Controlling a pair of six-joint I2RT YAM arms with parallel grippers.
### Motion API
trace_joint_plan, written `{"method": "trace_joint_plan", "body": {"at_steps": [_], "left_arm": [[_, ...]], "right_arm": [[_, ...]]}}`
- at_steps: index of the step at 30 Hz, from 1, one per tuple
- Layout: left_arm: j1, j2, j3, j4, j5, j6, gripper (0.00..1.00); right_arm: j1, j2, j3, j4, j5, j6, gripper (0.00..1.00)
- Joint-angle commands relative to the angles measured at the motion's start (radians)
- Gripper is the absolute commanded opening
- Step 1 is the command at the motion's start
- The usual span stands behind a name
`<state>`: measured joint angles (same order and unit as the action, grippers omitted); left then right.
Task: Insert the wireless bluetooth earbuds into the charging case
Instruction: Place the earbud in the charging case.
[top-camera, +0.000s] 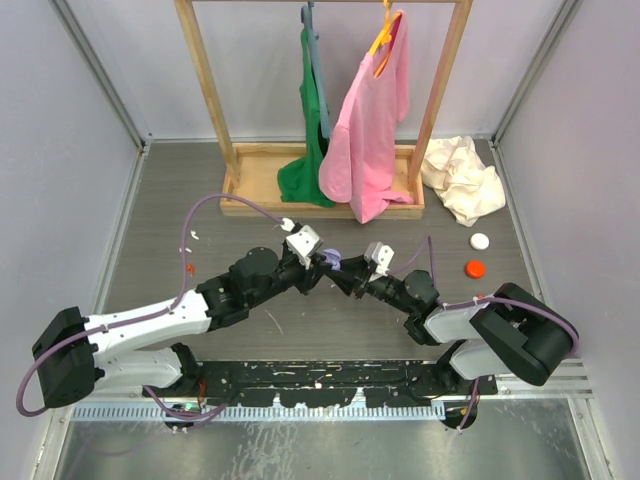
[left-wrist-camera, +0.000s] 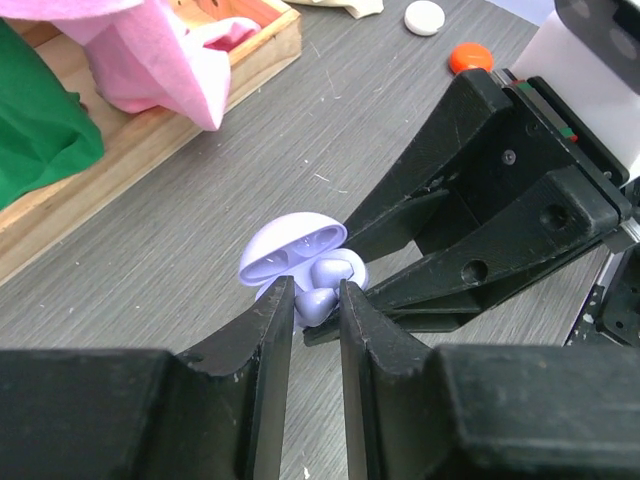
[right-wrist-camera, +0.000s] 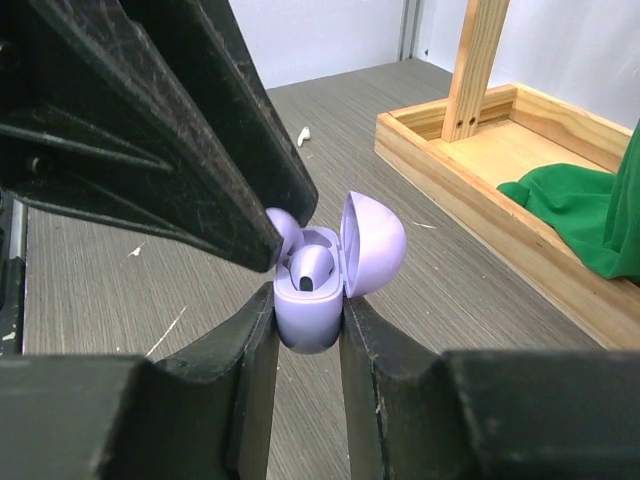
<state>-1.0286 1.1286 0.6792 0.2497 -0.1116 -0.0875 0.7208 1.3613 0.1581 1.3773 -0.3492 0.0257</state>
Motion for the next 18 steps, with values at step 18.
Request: {"method": "trace_joint_plan", "body": {"at_steps": [18], "left_arm": [[-0.015, -0.081, 0.035, -0.056, -0.098, -0.133, 0.58]], "right_arm": [[0.002, -0.004, 0.007, 0.11, 0.025, -0.003, 0.13]]}}
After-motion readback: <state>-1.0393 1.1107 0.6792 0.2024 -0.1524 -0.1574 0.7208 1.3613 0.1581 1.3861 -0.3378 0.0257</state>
